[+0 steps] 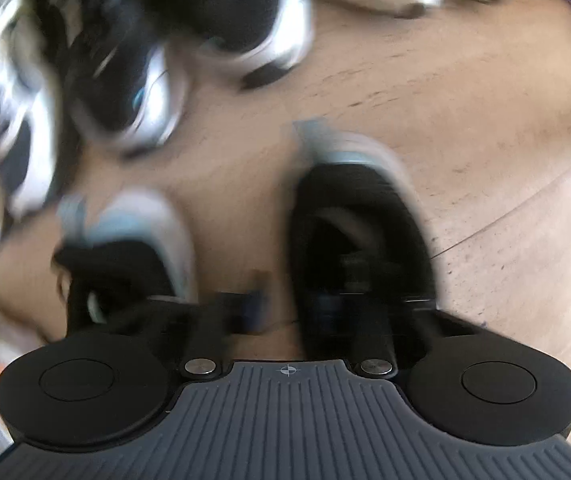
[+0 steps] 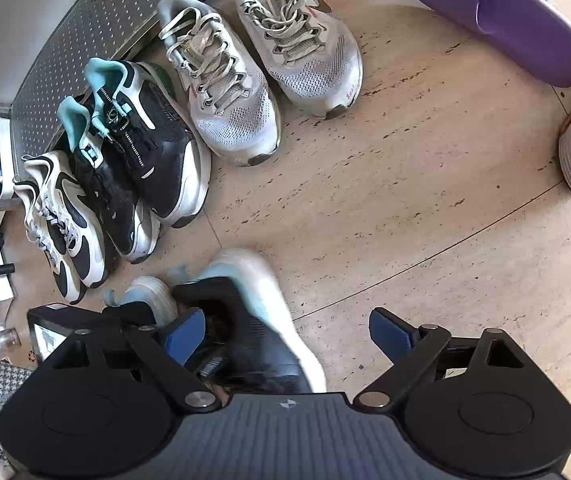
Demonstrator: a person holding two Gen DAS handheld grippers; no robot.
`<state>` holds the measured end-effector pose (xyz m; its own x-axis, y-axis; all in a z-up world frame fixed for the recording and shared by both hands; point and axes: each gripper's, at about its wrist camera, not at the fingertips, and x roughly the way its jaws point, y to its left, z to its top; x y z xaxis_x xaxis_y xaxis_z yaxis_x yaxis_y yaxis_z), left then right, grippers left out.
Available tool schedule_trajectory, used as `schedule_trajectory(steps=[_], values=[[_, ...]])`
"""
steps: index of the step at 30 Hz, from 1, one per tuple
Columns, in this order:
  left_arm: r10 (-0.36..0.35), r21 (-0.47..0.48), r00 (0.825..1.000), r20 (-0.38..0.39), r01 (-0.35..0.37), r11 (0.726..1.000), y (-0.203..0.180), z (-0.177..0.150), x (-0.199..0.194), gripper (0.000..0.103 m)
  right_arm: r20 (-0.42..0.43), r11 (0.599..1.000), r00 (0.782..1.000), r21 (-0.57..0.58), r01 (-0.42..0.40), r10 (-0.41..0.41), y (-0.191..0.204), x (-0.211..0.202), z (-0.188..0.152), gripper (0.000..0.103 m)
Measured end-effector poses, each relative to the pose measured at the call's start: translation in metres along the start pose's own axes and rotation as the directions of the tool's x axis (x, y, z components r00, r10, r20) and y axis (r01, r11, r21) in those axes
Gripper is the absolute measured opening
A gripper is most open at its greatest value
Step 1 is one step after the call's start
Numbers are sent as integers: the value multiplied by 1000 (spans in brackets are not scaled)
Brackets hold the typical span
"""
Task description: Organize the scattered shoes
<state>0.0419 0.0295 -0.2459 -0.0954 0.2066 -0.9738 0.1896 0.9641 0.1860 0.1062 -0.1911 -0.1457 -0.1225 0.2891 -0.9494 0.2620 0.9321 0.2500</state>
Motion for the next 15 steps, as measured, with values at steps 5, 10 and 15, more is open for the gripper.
schedule_trajectory(steps=[5,10,15], values=[[58,-8,998,13,-58,998,44,2,-3,23,2,1000,1000,5,-4,4,4,2,-1,92],[-77,-176,997,8,77,981,79,-2,-26,72,-2,1000,1000,-21,-20,20,12,1,-4,92],[-154,-356,981,117,186,916,130,-16,-79,84,4,999,999,-27,-44,44,20,-1,-5,92]])
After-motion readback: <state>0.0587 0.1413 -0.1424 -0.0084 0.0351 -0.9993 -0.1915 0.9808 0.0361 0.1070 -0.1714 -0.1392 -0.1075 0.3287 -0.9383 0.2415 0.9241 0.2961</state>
